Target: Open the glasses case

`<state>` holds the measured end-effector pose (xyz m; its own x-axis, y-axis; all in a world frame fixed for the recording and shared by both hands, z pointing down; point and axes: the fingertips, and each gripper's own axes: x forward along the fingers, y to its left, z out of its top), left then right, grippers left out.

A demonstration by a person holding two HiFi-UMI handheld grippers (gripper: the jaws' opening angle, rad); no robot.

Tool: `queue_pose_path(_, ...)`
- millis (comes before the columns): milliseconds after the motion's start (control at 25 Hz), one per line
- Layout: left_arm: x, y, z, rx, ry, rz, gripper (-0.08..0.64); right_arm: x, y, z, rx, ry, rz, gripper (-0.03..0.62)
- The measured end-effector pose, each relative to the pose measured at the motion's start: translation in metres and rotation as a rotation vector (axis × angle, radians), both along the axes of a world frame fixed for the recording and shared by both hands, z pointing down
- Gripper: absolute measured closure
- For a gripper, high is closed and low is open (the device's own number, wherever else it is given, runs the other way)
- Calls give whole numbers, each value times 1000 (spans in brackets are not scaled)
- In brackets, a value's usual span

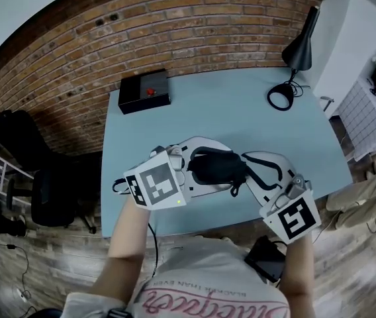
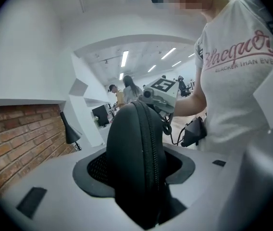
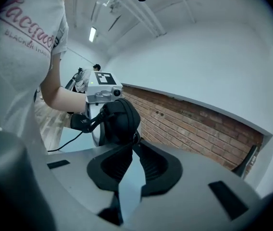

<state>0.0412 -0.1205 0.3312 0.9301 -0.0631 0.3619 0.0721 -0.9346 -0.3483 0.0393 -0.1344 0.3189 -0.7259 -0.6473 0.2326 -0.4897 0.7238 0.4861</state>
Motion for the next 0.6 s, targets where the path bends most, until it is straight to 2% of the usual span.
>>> queue_pose_path(80, -2, -1, -1, -8, 17, -6, 307, -2, 1, -2, 19, -19, -10, 571)
queue_pose_path(160, -2, -4, -3, -7, 34, -27, 307, 0, -2, -7, 34, -54, 11, 575)
queue_pose_path(360, 2, -16, -6, -16, 81, -98, 302, 6, -14, -21, 18, -217, 65, 575)
queue_pose_path(600, 8, -25, -11, -60, 134, -164, 274, 11, -26, -32, 79, -248, 85, 575)
